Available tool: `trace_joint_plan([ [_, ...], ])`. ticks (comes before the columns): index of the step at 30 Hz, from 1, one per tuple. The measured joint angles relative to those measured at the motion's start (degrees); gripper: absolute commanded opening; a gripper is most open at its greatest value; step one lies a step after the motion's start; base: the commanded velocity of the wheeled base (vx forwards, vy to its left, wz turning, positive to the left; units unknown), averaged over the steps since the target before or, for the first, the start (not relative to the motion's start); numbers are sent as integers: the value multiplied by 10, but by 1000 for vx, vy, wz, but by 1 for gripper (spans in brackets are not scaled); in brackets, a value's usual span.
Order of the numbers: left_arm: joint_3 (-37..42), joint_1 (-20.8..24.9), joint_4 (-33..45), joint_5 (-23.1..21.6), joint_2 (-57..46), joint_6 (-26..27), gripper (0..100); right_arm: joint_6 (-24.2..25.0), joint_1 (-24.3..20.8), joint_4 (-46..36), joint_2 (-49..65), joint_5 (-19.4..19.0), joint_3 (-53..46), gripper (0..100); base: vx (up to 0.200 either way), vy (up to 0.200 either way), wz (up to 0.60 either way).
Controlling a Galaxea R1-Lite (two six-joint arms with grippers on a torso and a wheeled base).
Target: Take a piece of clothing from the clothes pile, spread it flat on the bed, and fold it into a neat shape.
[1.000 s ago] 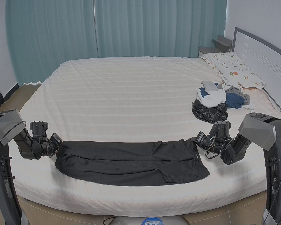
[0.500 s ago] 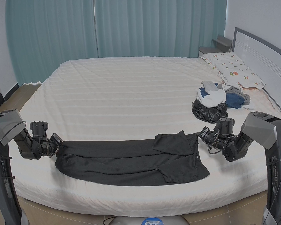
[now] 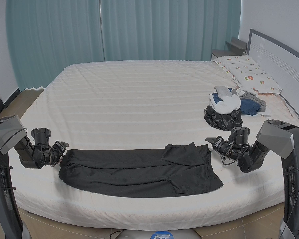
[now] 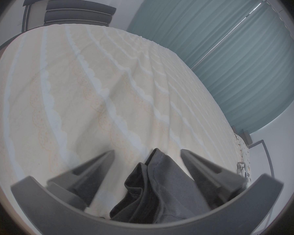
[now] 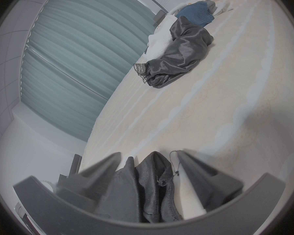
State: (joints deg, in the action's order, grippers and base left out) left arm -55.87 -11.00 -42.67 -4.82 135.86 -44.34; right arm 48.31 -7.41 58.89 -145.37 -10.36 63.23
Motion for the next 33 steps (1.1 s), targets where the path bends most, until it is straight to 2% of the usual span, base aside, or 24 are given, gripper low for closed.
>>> trace_joint_plan([
  [5,16,-5,1,-17,-24,1,100,13,3,26,15,0,-28,100,0,0,0],
  [7,32,-7,1,-40,-39,5,100,16,4,35,22,0,-42,100,0,0,0],
  [9,51,-12,1,-82,-55,17,100,18,5,45,29,0,-55,100,0,0,0],
  [12,85,-25,2,-156,-76,72,100,19,5,59,38,-1,-77,100,0,0,0],
  [16,125,-42,3,-202,-94,182,100,20,5,74,46,-3,-100,100,0,0,0],
  [22,170,-59,0,-244,-98,304,100,20,0,84,54,-5,-124,100,0,0,0],
  [29,181,-67,-5,-268,-74,363,100,20,-7,87,58,-6,-134,100,0,0,0],
  [30,182,-67,-7,-268,-71,368,0,20,-7,87,58,-6,-135,100,0,0,0],
  [33,186,-70,-9,-269,-64,379,0,20,-7,87,59,-6,-135,100,0,0,0],
])
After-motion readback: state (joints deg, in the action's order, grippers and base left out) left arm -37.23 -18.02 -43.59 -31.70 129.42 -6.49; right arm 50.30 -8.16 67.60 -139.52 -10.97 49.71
